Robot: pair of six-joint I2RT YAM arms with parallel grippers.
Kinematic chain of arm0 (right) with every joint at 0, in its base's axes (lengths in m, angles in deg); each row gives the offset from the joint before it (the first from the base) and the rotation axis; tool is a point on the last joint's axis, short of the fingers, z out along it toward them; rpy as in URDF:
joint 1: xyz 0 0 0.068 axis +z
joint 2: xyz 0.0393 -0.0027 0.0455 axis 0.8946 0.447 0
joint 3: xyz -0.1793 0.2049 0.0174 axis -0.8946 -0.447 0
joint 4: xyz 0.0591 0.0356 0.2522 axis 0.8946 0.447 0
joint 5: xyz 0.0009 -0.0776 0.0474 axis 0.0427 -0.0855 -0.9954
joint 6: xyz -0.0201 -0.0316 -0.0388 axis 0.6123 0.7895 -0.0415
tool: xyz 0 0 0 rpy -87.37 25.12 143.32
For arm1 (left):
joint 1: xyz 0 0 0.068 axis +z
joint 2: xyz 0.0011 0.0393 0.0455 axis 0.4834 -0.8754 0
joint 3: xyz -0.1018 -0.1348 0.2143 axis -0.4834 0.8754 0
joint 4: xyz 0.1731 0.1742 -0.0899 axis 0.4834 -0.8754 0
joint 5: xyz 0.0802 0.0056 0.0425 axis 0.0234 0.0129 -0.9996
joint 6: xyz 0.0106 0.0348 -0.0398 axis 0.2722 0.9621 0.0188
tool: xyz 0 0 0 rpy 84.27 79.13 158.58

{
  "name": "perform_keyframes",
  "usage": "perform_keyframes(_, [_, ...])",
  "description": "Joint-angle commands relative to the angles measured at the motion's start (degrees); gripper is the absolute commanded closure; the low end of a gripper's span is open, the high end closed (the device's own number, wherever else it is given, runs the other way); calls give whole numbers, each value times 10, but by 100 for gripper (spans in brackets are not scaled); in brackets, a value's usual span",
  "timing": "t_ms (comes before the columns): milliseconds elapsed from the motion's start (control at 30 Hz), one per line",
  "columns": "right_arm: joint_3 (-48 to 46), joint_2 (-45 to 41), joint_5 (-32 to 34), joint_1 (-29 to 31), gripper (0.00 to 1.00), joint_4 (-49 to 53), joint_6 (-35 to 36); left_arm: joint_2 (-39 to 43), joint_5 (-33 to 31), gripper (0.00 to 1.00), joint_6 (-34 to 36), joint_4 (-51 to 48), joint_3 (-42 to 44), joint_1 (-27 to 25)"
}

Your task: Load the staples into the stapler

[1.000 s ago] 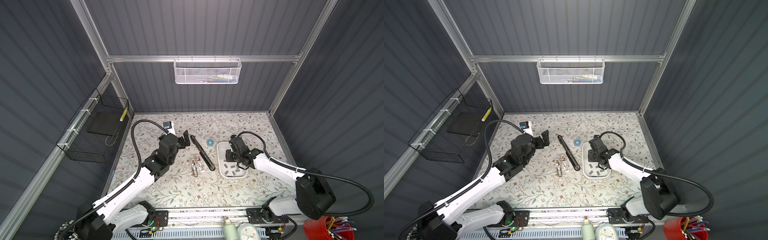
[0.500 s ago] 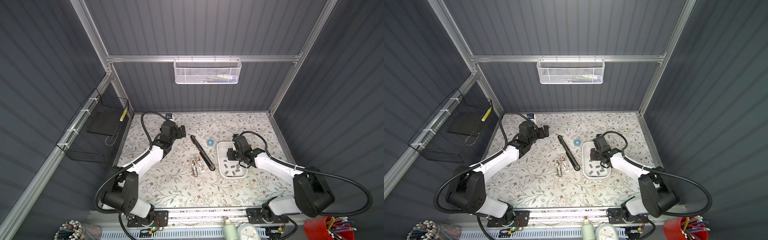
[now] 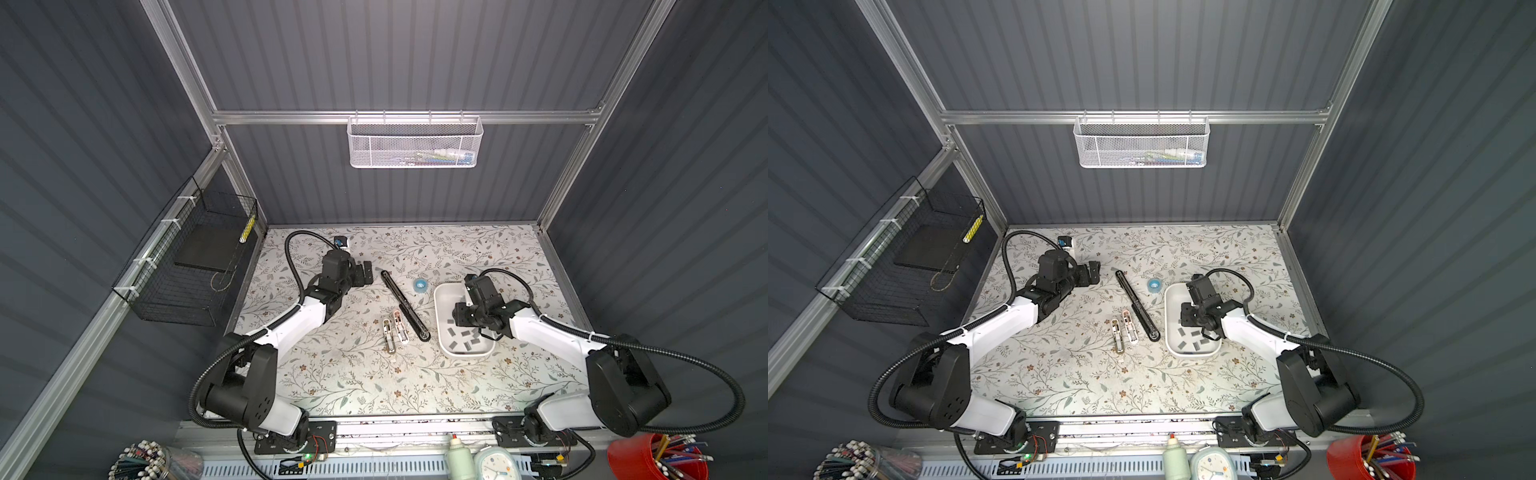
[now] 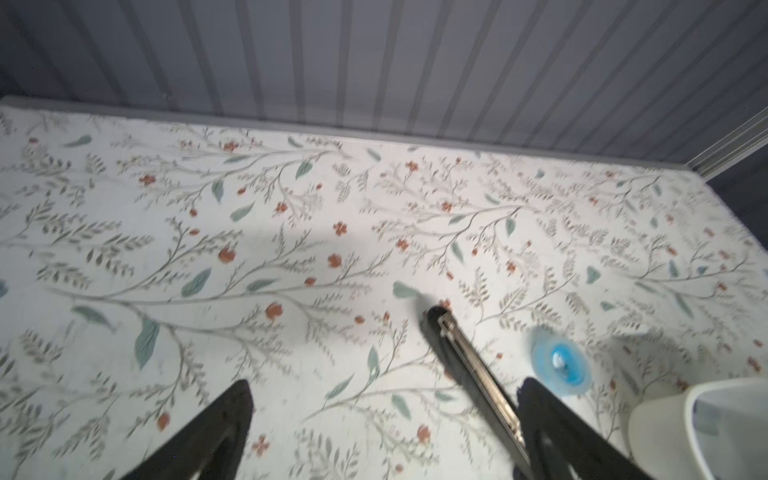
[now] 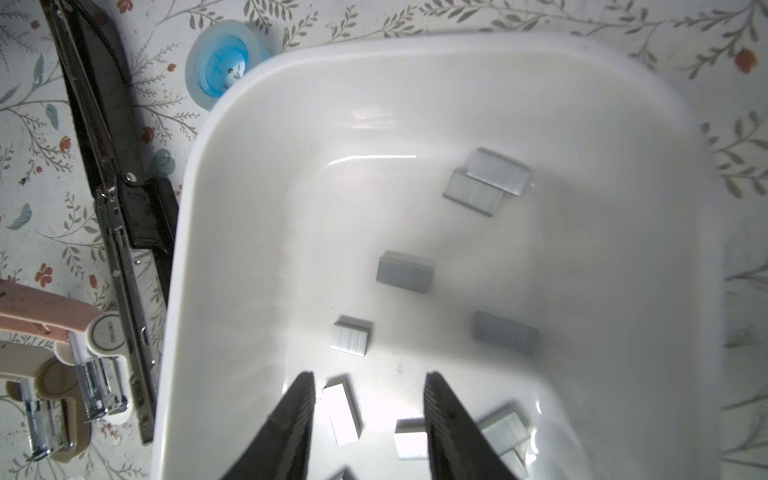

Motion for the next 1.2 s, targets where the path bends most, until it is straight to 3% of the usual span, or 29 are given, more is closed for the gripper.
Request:
perform_keyframes(0, [17,19,13,-4,51,-2,-5,39,-20,0,1,-108,-29,-2])
perform_keyframes(100, [78,75,22,-6,56,39,-4,80,-4,0,-14,-94,27,-2])
perform_keyframes(300, [139,131,19,-16,54,67,1,148,-1,0,-2,-90,76,-2])
perform_keyframes(500, [187,198,10,-20,53,104,11,130,14,0,27,-108,54,-2])
perform_keyframes(1167, [202,239,0,-23,44,117,17,136,-2,0,45,-86,60,-2])
